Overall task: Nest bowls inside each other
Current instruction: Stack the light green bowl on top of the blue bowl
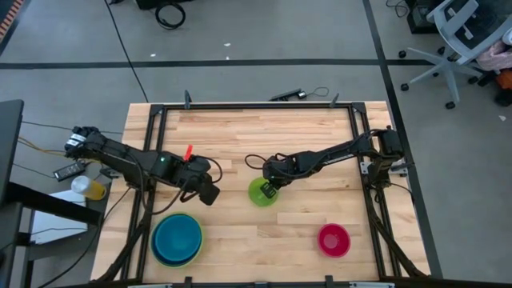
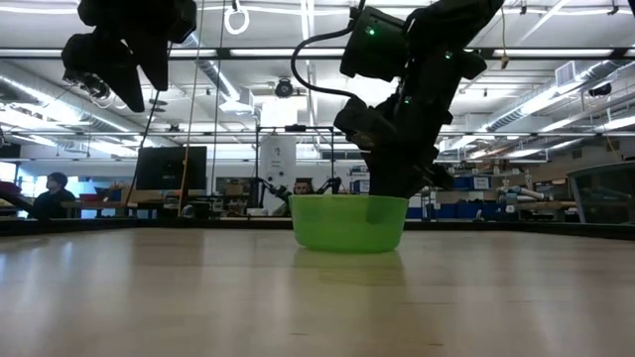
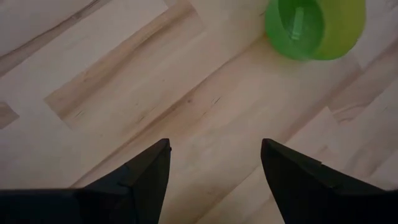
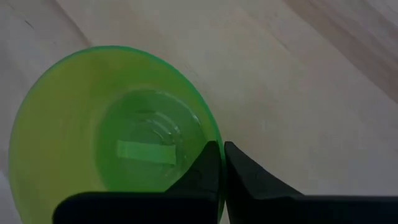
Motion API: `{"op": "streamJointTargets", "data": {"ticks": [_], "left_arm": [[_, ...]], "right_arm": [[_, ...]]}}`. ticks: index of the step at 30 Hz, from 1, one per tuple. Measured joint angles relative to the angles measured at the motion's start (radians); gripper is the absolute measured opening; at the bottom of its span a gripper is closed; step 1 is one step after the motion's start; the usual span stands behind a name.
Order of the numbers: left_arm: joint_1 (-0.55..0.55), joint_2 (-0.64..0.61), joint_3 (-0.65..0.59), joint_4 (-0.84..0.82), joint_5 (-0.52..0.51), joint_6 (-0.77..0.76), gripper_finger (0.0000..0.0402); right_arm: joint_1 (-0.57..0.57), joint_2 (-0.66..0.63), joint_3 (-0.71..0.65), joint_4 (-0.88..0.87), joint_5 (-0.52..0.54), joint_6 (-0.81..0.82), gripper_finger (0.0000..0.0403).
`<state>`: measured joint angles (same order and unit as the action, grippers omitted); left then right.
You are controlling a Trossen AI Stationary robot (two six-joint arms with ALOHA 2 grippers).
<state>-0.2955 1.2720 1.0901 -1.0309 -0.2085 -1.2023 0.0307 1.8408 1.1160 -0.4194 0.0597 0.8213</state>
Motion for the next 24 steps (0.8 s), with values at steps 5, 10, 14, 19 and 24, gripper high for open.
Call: {"op": "streamJointTargets", "data": {"ticks": [5,10,14,19,24], "left_arm": [[0.000,0.023,-0.001,0.019,-0.001,0.023,0.0251],[0.000,0.055,-0.001,0.048,-0.005,0.073,0.0251],[-0.001,0.076,0.000,0.080,-0.005,0.132,0.0251],[-0.001,0.078,0.000,0.122,-0.005,0.141,0.0251],[0.001,0.076,0.000,0.130,-0.005,0.141,0.0251]], "right_arm": [[0.001,0.000,0.001,0.006,-0.003,-0.010,0.0014],[0.002,-0.001,0.004,0.038,-0.001,-0.019,0.0015],[0.003,-0.001,0.005,0.073,-0.040,-0.115,0.0012],[0.020,-0.001,0.031,0.066,-0.060,-0.192,0.0012],[0.035,-0.001,0.083,0.068,-0.030,-0.196,0.0011]]}}
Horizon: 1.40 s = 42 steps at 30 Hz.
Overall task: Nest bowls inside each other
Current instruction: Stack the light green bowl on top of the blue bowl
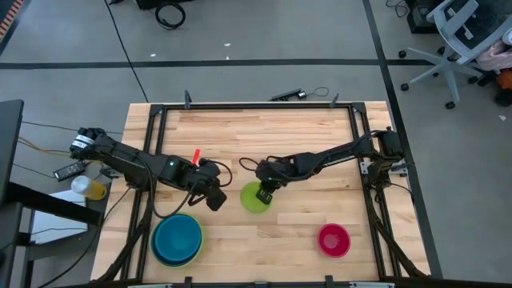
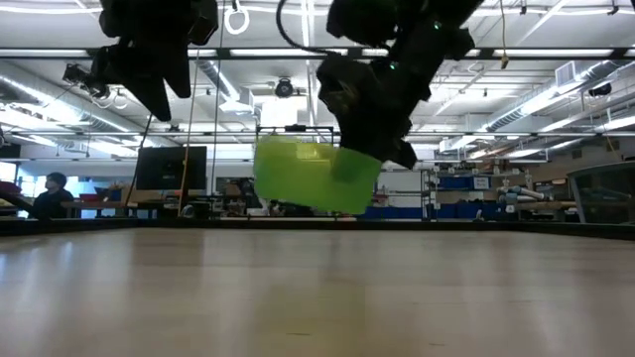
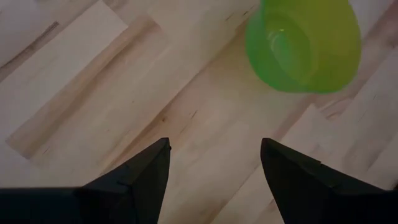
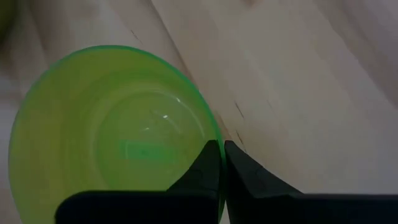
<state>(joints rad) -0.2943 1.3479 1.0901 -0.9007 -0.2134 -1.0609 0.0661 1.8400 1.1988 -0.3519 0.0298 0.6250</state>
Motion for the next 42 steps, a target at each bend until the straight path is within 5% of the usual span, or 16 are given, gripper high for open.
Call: {"op": "streamJointTargets", "data": {"ticks": [7,13,23,30,42], "left_arm": [[-0.014,-0.029,0.045,-0.131,0.083,-0.012,0.0251],[-0.070,-0.108,0.141,-0.330,0.028,-0.059,0.0251],[-0.148,-0.246,0.157,-0.545,-0.011,-0.244,0.0251],[-0.214,-0.311,0.156,-0.552,-0.014,-0.342,0.0251],[-0.249,-0.308,0.156,-0.551,0.031,-0.349,0.0251]], "right_arm": [[0.007,0.000,0.107,0.002,0.002,0.000,0.0012],[-0.007,0.028,0.232,0.056,-0.020,-0.038,0.0012],[-0.023,0.296,0.677,-0.048,-0.085,-0.128,0.0012],[-0.002,0.440,0.932,-0.124,-0.100,-0.157,0.0011],[0.049,0.648,1.116,-0.123,-0.095,-0.154,0.0011]]}}
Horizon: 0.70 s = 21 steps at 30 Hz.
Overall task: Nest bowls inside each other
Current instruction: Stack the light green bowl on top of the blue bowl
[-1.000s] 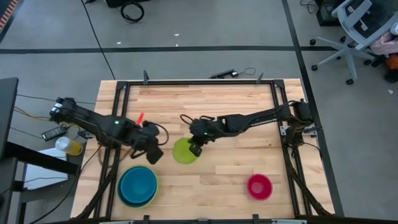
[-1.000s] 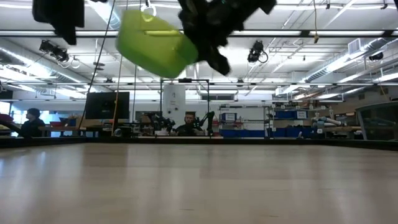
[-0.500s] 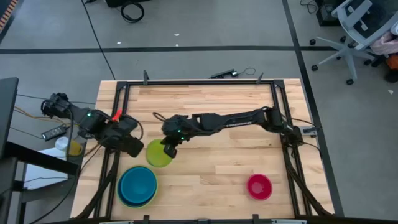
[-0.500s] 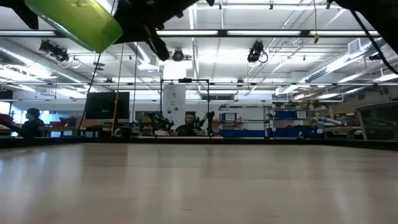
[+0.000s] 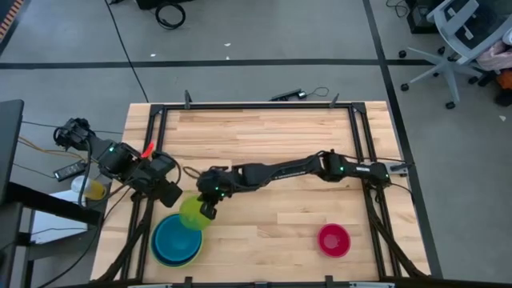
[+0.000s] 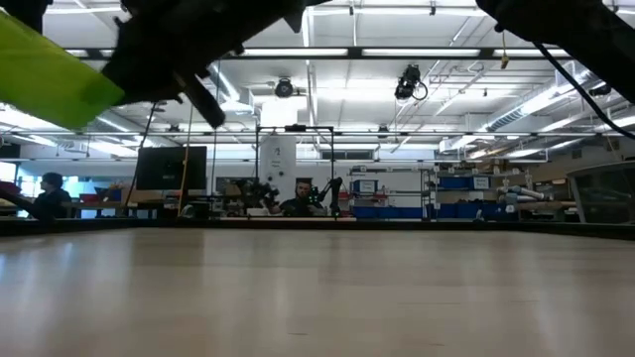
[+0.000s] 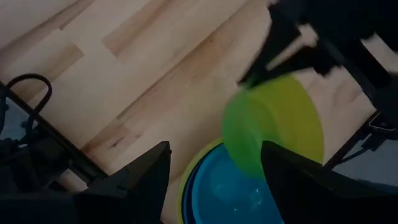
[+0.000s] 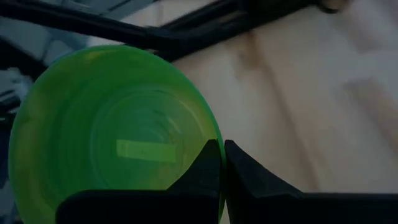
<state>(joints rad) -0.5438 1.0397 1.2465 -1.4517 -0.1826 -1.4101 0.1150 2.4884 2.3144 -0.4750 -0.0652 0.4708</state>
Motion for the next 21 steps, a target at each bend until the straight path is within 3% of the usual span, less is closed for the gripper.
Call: {"op": "streamJointTargets", "data": {"ticks": [4,14,21], "left_arm": [[0.000,0.000,0.000,0.004,0.017,-0.012,0.0251],[0.000,0.011,-0.010,0.139,0.047,-0.042,0.0251],[0.000,0.092,-0.010,0.045,0.054,-0.054,0.0251]], "right_arm": [[0.018,0.015,0.017,0.035,-0.025,-0.003,0.0011],[0.030,0.014,0.017,0.031,0.126,-0.025,0.0011],[0.029,0.014,0.017,0.036,0.148,-0.051,0.0011]]}}
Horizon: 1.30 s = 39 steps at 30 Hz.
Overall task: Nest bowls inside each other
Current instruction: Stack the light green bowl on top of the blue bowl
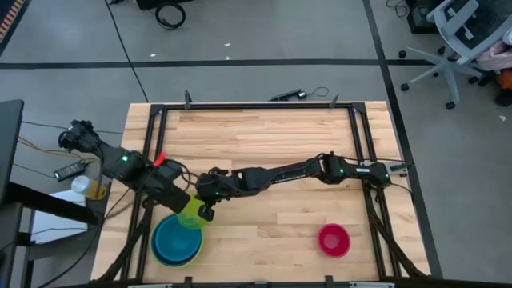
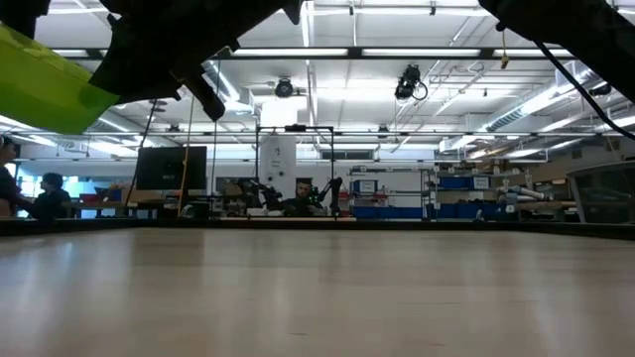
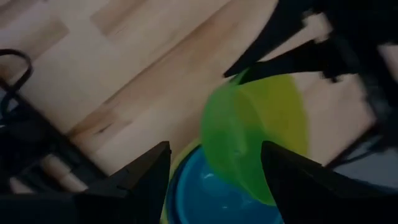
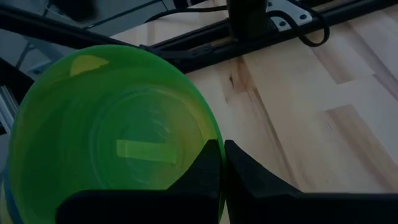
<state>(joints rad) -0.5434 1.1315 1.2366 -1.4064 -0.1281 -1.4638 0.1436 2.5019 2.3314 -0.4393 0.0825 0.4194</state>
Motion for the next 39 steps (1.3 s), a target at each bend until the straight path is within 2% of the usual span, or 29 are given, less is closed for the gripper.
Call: {"op": "streamJointTargets", "data": {"ticks": [6,10,14,21,23,27,31,35,39], "left_arm": [[0.000,0.068,0.000,-0.002,0.044,0.021,0.0250],[0.000,0.089,0.000,-0.002,0.044,0.042,0.0226],[-0.001,0.093,0.000,-0.003,0.032,0.107,0.0167],[0.000,0.089,-0.001,-0.027,-0.005,0.125,0.0034],[0.000,0.086,-0.001,-0.031,-0.002,0.130,0.0011],[0.000,0.077,-0.002,-0.040,0.012,0.157,0.0004],[-0.017,0.070,-0.002,-0.036,0.015,0.229,0.0002],[-0.063,0.068,-0.001,-0.044,0.013,0.273,0.0001],[-0.145,0.063,-0.003,-0.013,-0.032,0.275,0.0001]], "right_arm": [[0.000,0.000,0.000,0.004,0.012,-0.004,0.0011],[0.000,-0.008,-0.002,0.013,0.026,-0.004,0.0011],[0.000,-0.024,-0.002,0.026,0.026,-0.004,0.0011],[-0.001,-0.034,-0.002,0.035,0.025,-0.014,0.0013],[-0.003,-0.035,-0.002,0.030,0.008,0.005,0.0019],[-0.004,-0.039,-0.001,0.026,-0.007,0.025,0.0050],[-0.009,-0.082,-0.001,-0.009,-0.074,-0.014,0.0095],[-0.009,-0.155,-0.002,-0.047,-0.058,-0.099,0.0132],[-0.009,-0.268,-0.001,-0.058,-0.052,-0.188,0.0149]]}}
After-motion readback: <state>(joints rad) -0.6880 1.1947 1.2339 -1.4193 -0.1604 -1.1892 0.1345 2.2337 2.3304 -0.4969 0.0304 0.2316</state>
